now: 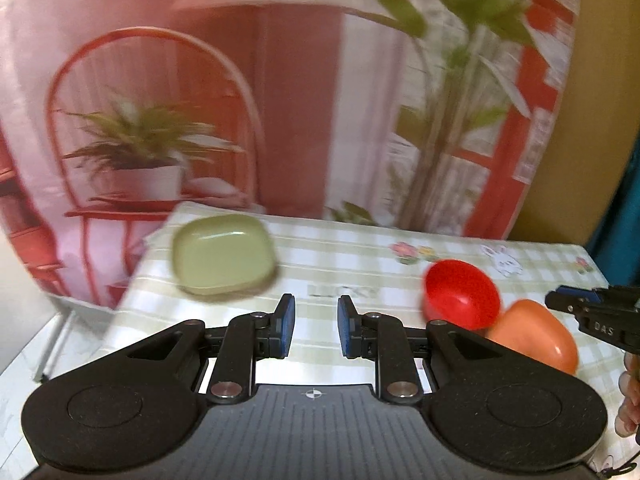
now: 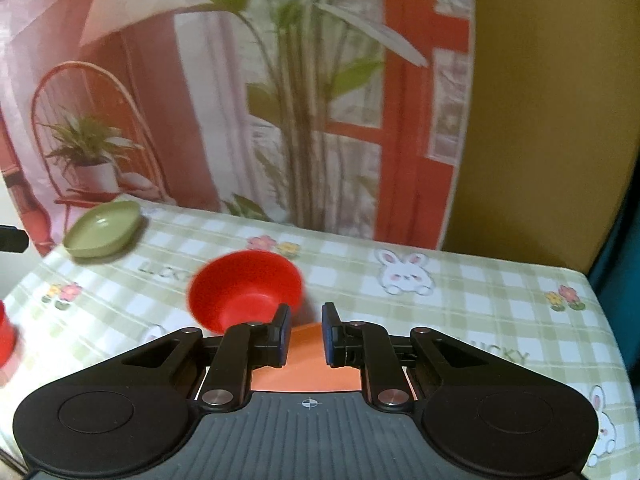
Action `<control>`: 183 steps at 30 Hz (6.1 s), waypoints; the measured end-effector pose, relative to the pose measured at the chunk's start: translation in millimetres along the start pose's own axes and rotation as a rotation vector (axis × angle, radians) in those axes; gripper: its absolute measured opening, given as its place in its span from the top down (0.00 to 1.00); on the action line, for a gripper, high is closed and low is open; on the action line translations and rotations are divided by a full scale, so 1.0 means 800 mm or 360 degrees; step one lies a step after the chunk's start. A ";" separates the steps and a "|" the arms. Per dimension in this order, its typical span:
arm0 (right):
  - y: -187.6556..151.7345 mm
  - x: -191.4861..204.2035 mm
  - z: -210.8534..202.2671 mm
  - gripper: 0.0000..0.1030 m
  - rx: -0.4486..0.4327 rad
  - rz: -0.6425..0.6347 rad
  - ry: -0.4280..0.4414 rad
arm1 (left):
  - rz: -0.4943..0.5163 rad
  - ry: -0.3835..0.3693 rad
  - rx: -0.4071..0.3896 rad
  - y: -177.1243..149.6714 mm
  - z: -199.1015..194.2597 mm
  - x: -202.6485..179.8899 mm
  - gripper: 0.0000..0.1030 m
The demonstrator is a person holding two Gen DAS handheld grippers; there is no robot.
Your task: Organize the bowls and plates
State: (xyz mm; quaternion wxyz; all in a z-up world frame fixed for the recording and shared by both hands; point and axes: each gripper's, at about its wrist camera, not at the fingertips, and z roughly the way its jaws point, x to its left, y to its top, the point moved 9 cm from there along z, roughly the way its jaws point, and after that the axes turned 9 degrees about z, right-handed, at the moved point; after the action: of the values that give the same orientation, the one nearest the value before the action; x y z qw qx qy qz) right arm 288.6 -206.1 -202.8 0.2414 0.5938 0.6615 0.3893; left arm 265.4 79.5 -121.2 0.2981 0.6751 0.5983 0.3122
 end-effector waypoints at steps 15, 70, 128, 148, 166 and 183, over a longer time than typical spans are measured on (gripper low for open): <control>0.010 0.125 0.022 0.85 0.0015 -0.0063 0.0162 | -0.0073 0.0334 -0.0050 -0.014 -0.042 0.163 0.76; 0.044 0.329 0.351 0.79 0.0228 -0.0138 0.0189 | -0.0437 0.0045 0.0265 -0.039 0.237 0.259 0.39; 0.014 0.325 0.292 0.96 0.0321 0.0016 0.0270 | -0.0365 -0.0039 0.0340 -0.037 0.221 0.225 0.95; 0.021 0.260 0.150 0.96 0.0115 0.0180 0.0280 | -0.0186 -0.0044 0.0202 -0.018 0.110 0.120 0.95; -0.011 0.099 0.038 0.97 -0.0041 0.0441 0.0149 | -0.0064 -0.0249 0.0151 -0.020 0.072 -0.040 0.94; -0.021 -0.048 0.002 0.98 -0.0047 0.0356 0.0076 | -0.0089 -0.0415 0.0213 -0.043 0.076 -0.187 0.89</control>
State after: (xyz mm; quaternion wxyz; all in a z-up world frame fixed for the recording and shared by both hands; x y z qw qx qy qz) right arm 286.2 -243.2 -222.8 0.1893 0.6509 0.5909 0.4375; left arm 278.3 -67.5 -195.6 0.3362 0.7114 0.5925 0.1729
